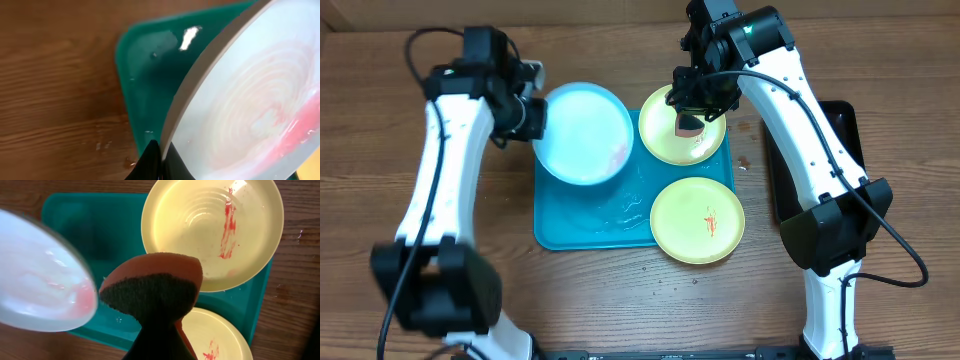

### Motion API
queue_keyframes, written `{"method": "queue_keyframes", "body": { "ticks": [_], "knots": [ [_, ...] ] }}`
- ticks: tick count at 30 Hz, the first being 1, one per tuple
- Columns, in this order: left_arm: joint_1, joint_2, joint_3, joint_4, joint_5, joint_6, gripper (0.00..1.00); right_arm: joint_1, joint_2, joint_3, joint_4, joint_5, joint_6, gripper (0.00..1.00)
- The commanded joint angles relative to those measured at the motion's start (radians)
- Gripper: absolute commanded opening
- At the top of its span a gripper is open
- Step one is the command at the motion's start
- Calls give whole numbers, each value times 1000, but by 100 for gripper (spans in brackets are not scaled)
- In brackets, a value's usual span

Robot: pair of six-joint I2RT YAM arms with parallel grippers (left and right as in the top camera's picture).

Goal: Clean dirty plates on tray and stack at the side

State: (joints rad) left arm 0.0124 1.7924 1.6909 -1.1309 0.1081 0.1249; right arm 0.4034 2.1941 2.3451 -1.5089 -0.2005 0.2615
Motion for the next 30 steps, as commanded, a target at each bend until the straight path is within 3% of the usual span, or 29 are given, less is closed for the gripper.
{"method": "queue_keyframes", "body": {
  "ticks": [1, 8, 15, 18, 25, 30],
  "knots": [
    [-20, -133, 27, -11, -150, -54, 4, -2, -40, 24, 3, 29, -4, 4],
    [-95, -276, 27, -28, -479, -167, 4, -2, -40, 24, 4, 43, -4, 4],
    [-275, -281, -16, 2, -904, -314, 4, -2, -40, 24, 3, 43, -4, 4],
    [-341, -280, -69, 38, -1023, -392, 4, -2, -40, 24, 3, 43, -4, 4],
    [-410, -277, -211, 87, -1076, -584, 4, -2, -40, 24, 3, 43, -4, 4],
    [-420, -276, -259, 88, -1074, -654, 4, -2, -40, 24, 4, 43, -4, 4]
  ]
}}
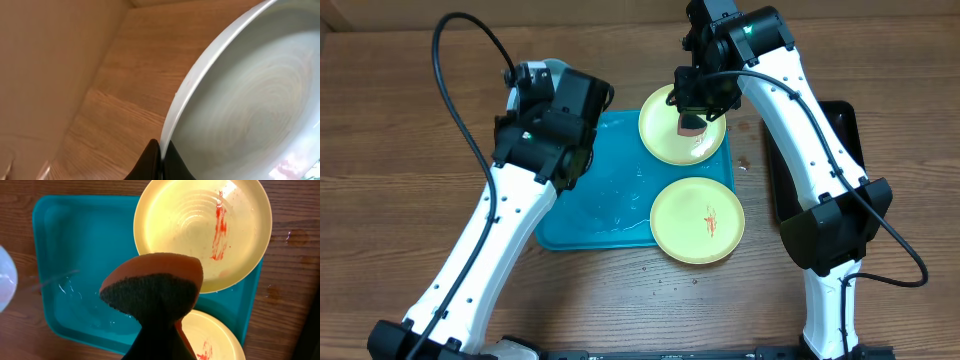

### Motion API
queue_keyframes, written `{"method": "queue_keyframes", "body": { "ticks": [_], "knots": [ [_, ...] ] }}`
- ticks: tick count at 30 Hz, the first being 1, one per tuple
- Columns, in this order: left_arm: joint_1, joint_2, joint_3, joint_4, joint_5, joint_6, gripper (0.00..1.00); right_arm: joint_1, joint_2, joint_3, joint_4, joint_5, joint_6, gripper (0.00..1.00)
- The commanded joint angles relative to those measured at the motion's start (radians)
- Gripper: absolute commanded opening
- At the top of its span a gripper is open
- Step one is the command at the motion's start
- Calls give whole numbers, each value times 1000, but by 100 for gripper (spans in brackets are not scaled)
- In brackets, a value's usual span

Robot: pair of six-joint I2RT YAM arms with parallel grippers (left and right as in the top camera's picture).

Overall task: Clean dirty plates on tray and stack at the side
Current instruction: 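Carry the white plate left off the tray with left gripper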

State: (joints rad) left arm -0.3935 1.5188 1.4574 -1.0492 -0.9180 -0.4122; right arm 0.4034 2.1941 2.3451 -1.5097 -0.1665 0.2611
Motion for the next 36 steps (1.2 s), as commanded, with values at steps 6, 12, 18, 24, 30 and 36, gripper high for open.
{"method": "queue_keyframes", "body": {
  "ticks": [6, 12, 18, 24, 30, 36],
  "knots": [
    [-23, -3, -91, 24, 38, -199, 4, -2, -40, 24, 4, 9, -4, 4],
    [-23, -3, -168, 67, 49, -206, 4, -2, -40, 24, 5, 9, -4, 4],
    [-39, -3, -200, 98, 7, -206, 4, -2, -40, 24, 11, 9, -3, 4],
    [-108, -3, -200, 112, -257, -205, 4, -2, -40, 24, 11, 9, -3, 4],
    [-214, -3, -200, 137, -511, -205, 4, -2, -40, 24, 11, 9, 0, 4],
    [-271, -3, -200, 138, -522, -205, 4, -2, -40, 24, 10, 9, 0, 4]
  ]
}}
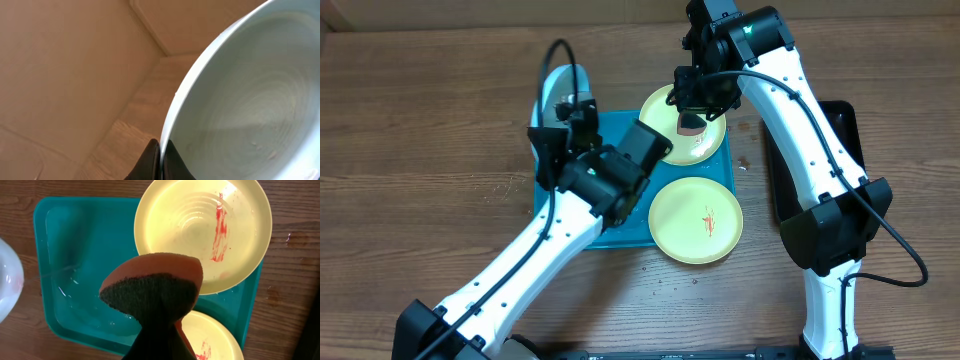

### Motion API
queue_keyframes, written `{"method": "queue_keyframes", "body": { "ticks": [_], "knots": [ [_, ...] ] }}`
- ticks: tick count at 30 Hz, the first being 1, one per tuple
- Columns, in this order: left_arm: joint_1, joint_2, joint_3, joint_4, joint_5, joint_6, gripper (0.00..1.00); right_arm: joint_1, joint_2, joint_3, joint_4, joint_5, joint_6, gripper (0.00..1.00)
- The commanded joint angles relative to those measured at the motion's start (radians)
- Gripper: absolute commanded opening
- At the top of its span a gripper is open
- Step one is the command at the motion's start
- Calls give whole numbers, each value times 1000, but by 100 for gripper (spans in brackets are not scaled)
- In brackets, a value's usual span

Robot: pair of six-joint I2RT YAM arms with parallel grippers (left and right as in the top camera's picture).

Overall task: Clean dirty plates on tray and stack at the side
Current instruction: 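Carry the white plate left off the tray with left gripper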

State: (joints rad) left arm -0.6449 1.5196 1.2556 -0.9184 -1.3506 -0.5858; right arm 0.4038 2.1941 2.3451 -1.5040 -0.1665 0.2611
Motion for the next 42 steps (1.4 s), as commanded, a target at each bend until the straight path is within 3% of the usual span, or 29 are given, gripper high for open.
{"method": "queue_keyframes", "body": {
  "ticks": [1, 11, 13, 18, 25, 28, 30, 37, 42],
  "knots": [
    [-23, -3, 2, 7, -90, -31, 4, -2, -40, 24, 5, 9, 0, 4],
    [-21, -3, 2, 7, -69, -31, 4, -2, -40, 24, 2, 9, 0, 4],
    [-16, -3, 2, 5, 0, -31, 4, -2, -40, 24, 2, 9, 0, 4],
    [67, -3, 2, 4, 385, 3, 4, -2, -40, 24, -2, 9, -1, 4],
    [343, -3, 2, 40, 932, 162, 4, -2, -40, 24, -2, 9, -1, 4],
    [560, -3, 2, 56, 1230, 254, 4, -2, -40, 24, -2, 9, -1, 4],
    [675, -3, 2, 53, 1319, 273, 4, -2, -40, 24, -2, 9, -1, 4],
    [1042, -3, -11, 65, 1403, 298, 4, -2, -40, 24, -5, 9, -1, 4],
    [1203, -3, -95, 135, 1404, 285, 5, -2, -40, 24, -5, 9, -1, 4]
  ]
}}
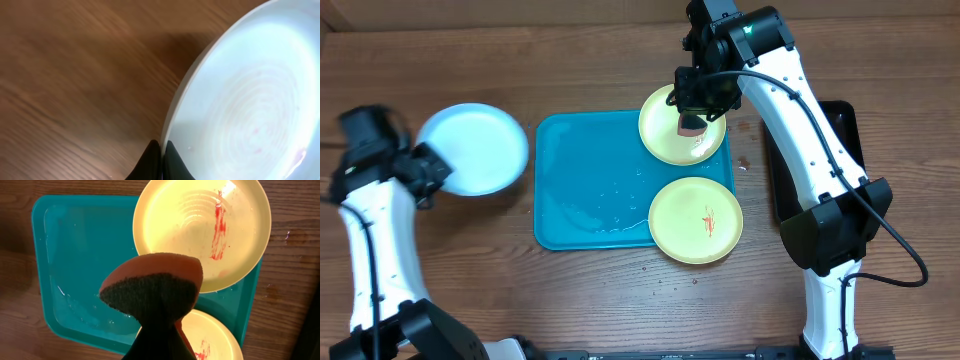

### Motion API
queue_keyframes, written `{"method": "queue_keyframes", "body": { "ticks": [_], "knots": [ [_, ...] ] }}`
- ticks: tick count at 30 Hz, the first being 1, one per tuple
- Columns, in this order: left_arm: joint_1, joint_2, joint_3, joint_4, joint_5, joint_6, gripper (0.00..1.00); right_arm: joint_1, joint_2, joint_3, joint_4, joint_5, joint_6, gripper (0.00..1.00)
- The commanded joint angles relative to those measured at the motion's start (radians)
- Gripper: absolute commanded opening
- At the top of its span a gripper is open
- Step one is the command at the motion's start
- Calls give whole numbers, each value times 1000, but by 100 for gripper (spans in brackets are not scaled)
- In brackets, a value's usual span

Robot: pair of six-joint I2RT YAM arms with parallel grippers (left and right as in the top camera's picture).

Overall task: Clean dirty plates on tray and stack at the side
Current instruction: 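Carry the white plate left off the tray with left gripper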

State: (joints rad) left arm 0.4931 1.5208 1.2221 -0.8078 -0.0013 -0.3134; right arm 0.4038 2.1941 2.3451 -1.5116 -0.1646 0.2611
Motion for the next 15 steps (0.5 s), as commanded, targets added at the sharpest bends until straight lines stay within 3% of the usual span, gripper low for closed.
{"method": "queue_keyframes", "body": {
  "ticks": [1, 15],
  "knots": [
    [86, -4, -85, 44, 58, 4, 4, -2, -40, 24, 3, 7, -1, 4],
    [122, -4, -367, 420, 58, 3, 4, -2, -40, 24, -2, 7, -1, 4]
  ]
}}
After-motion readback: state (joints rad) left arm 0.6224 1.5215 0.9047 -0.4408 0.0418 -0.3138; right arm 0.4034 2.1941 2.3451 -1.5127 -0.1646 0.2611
